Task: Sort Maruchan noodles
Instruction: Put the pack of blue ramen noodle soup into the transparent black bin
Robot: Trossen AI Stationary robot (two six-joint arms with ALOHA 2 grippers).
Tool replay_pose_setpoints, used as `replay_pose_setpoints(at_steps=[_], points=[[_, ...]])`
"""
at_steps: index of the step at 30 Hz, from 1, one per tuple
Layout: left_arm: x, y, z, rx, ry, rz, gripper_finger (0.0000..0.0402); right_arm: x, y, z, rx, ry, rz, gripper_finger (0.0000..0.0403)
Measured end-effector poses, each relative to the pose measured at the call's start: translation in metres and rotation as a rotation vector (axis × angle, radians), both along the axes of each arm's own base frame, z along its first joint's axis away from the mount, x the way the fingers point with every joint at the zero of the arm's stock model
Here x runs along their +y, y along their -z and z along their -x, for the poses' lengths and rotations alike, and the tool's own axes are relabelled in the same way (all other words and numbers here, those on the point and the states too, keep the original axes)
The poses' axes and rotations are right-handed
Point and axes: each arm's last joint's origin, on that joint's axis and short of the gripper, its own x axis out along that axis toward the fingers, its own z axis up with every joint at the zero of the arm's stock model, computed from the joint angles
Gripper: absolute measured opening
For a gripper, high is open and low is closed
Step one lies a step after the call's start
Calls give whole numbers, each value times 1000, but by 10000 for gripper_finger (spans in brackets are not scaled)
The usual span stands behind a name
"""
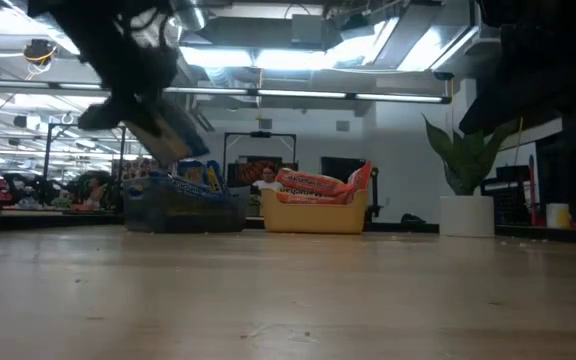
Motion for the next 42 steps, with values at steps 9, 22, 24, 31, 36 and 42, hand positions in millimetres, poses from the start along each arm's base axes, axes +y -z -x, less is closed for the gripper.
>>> replay_pose_setpoints(at_steps=[9,22,24,31,36,42], points=[[2,39,1,144,46,-98,122,0,0,0,-2,6,-7,0],[34,41,-8,82,66,-95,122,0,0,0,-8,16,-19,0],[41,41,-10,81,46,-103,122,0,0,0,-8,16,-18,0],[56,48,-17,83,20,-117,121,0,0,0,-3,12,-27,0],[58,55,-18,104,10,-99,123,0,0,0,-2,13,-29,0],[59,54,-17,68,-31,-100,142,0,0,0,5,10,-33,0]])
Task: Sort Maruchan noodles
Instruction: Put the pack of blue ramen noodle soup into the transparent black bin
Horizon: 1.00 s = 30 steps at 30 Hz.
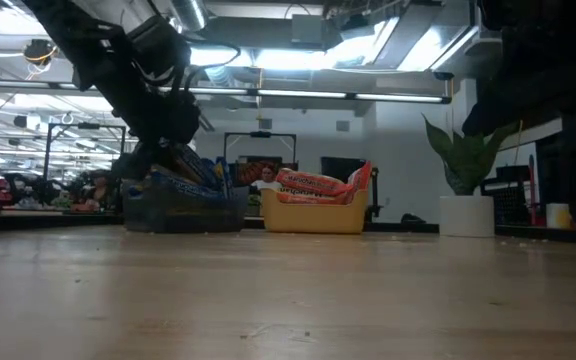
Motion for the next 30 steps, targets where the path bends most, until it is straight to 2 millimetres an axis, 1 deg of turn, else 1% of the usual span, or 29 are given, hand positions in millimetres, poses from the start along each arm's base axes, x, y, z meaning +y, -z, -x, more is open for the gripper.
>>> replay_pose_setpoints(at_steps=[3,6,13,15,21,27,30], points=[[1,-1,2,34,-44,-44,150,0,0,0,1,-3,2,0],[-1,-2,2,48,-49,-24,150,0,0,0,1,-4,2,0],[-11,0,-4,5,73,79,150,1,0,0,-1,-4,0,0],[-13,0,-5,-1,84,89,151,1,0,0,-1,-4,0,0],[-12,4,1,41,52,124,151,1,0,0,-1,-4,0,0],[-9,4,4,53,7,99,151,1,0,0,-1,-4,0,0],[-9,4,3,31,-8,98,151,1,0,0,-3,-1,-3,0]])
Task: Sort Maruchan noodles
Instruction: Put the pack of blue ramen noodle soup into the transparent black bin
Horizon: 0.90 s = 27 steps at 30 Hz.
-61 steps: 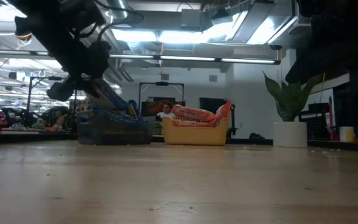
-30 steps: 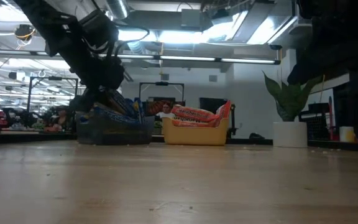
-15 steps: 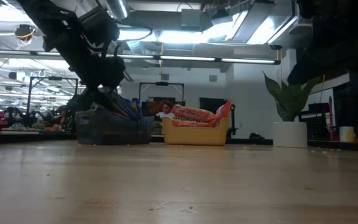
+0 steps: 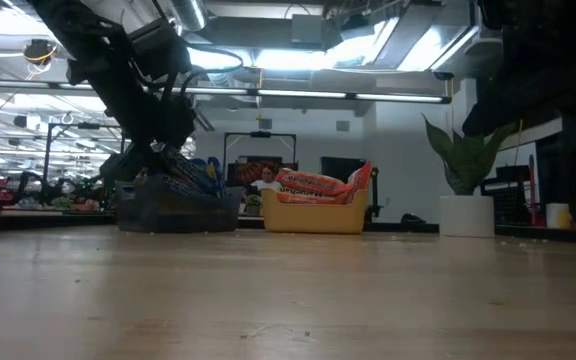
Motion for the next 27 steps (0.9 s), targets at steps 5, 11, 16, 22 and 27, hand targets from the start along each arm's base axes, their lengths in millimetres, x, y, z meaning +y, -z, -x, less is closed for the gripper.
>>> replay_pose_setpoints(at_steps=[5,11,16,22,27], points=[[0,0,0,-2,-10,-2,152,0,0,0,0,1,-1,0],[-1,2,3,-17,-51,16,158,0,0,0,8,-4,-14,0],[0,1,3,-5,-63,-20,158,0,0,0,7,-4,-14,0],[0,1,2,-16,-61,-12,158,0,0,0,1,-2,5,0],[-2,0,0,-80,-64,28,158,0,0,0,3,-4,5,0]])
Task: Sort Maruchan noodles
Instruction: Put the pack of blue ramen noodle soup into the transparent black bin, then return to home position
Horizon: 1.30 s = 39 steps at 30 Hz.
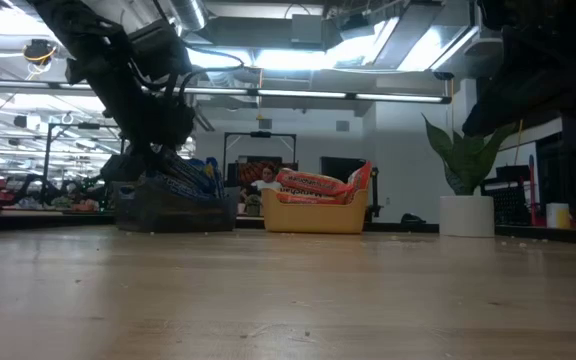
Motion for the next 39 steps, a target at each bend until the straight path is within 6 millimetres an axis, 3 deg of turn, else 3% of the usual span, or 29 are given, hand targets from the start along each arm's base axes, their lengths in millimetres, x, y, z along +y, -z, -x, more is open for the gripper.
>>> replay_pose_setpoints(at_steps=[9,14,19,29,39], points=[[4,-27,-8,-16,-19,95,158,0,0,0,5,-4,-4,0],[5,-30,-3,10,-35,190,162,0,0,0,8,-8,-10,0],[4,-34,-4,11,-23,219,189,1,0,0,15,-13,-19,0],[-6,-58,-5,18,-34,352,246,1,1,0,34,-37,-19,0],[-28,-85,1,8,-127,623,251,1,0,0,33,-49,-4,0]])
